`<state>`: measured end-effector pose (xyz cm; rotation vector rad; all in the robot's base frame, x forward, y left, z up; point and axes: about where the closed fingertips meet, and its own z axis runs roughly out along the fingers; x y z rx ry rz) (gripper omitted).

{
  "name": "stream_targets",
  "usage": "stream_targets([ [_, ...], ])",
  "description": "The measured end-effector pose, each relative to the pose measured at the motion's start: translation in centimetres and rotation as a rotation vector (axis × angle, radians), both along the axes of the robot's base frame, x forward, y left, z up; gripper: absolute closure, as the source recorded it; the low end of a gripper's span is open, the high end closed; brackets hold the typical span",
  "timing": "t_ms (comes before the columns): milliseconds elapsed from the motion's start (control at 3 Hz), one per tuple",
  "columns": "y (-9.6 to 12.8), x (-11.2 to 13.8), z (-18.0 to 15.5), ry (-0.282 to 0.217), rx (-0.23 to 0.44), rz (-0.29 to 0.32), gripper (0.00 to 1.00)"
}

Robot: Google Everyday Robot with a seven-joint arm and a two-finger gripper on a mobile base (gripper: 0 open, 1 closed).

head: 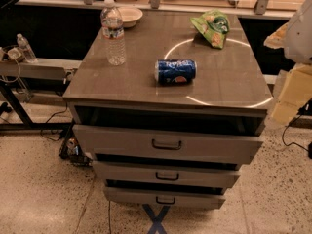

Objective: Open middle drawer

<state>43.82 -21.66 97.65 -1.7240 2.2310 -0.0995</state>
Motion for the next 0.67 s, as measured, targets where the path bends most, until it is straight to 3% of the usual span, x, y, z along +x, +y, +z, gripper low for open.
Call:
stream_targets([
  [333, 0.0, 0.0, 0.0, 0.000, 0.000, 0.000, 0.00],
  [667, -1.5, 0.4, -0.9, -0.017, 0.010, 0.000, 0.00],
])
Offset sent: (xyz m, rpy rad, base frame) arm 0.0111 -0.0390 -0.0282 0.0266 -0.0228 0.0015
